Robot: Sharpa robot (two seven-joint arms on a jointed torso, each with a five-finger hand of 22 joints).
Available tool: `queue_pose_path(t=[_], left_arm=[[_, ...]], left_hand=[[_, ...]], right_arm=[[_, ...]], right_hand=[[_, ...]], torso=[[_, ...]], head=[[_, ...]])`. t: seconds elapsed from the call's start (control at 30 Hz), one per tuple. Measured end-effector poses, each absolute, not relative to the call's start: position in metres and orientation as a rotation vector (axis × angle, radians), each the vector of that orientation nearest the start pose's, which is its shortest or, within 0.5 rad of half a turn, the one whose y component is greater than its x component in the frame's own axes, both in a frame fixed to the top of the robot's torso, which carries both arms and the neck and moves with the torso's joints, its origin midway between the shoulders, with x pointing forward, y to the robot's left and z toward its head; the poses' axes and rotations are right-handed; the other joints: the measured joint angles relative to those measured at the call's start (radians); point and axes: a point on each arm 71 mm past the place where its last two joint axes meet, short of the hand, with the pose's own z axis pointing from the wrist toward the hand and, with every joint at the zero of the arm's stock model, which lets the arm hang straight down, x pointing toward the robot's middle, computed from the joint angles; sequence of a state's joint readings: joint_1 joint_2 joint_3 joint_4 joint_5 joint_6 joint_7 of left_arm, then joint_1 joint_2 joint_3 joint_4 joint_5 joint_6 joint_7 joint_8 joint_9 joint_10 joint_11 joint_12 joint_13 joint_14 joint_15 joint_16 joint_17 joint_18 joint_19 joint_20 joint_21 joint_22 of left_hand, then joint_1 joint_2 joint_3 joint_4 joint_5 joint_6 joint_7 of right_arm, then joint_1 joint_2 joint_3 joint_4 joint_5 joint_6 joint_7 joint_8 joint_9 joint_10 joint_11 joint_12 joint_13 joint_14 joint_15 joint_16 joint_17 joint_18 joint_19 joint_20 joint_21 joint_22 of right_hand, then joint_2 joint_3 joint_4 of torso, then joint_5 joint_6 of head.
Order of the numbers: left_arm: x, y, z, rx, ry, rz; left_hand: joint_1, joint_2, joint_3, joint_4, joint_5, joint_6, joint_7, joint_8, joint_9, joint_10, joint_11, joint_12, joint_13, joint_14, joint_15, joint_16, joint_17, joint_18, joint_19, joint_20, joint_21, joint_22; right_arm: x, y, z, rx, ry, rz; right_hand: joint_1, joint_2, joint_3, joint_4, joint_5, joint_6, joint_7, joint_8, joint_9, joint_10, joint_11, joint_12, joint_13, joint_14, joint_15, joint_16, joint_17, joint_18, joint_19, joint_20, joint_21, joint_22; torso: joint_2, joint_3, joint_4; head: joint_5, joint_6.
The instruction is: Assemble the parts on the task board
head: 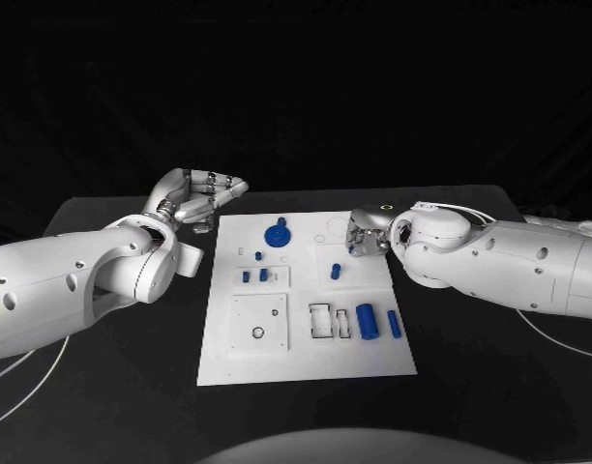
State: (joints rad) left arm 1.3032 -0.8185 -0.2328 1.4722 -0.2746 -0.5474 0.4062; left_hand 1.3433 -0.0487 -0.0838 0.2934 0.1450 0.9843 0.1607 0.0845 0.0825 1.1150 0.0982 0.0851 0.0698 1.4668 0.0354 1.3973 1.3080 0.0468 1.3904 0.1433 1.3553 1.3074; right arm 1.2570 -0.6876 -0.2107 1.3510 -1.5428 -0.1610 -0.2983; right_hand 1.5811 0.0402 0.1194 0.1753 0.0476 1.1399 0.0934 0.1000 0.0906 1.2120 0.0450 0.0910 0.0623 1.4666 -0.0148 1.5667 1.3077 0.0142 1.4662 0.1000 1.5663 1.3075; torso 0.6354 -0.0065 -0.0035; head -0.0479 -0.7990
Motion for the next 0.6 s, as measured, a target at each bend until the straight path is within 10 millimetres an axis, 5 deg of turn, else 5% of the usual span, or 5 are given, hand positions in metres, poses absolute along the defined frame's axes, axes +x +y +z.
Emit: queue_pose_path(t=[0.6], left_arm=[[0.4949, 0.2272, -0.1905, -0.771, 1.429, -1.194]], left_hand=[[0.0, 0.0, 0.0, 0.0, 0.0, 0.0, 0.0, 0.0, 0.0, 0.0, 0.0, 0.0, 0.001, 0.0, 0.0, 0.0, 0.0, 0.0, 0.0, 0.0, -0.004, 0.0]], right_arm=[[0.4983, -0.1866, -0.2282, -0.239, 1.807, 0.4]], right_hand=[[0.003, -0.004, 0.005, 0.0, -0.003, 0.005, 0.005, 0.0, 0.001, 0.006, 0.006, -0.004, -0.001, 0.0, 0.0, 0.0, 0.0, 0.0, 0.0, 0.0, 0.0, 0.0]], torso=[[0.001, -0.0003, -0.0007]], head=[[0.005, -0.009]])
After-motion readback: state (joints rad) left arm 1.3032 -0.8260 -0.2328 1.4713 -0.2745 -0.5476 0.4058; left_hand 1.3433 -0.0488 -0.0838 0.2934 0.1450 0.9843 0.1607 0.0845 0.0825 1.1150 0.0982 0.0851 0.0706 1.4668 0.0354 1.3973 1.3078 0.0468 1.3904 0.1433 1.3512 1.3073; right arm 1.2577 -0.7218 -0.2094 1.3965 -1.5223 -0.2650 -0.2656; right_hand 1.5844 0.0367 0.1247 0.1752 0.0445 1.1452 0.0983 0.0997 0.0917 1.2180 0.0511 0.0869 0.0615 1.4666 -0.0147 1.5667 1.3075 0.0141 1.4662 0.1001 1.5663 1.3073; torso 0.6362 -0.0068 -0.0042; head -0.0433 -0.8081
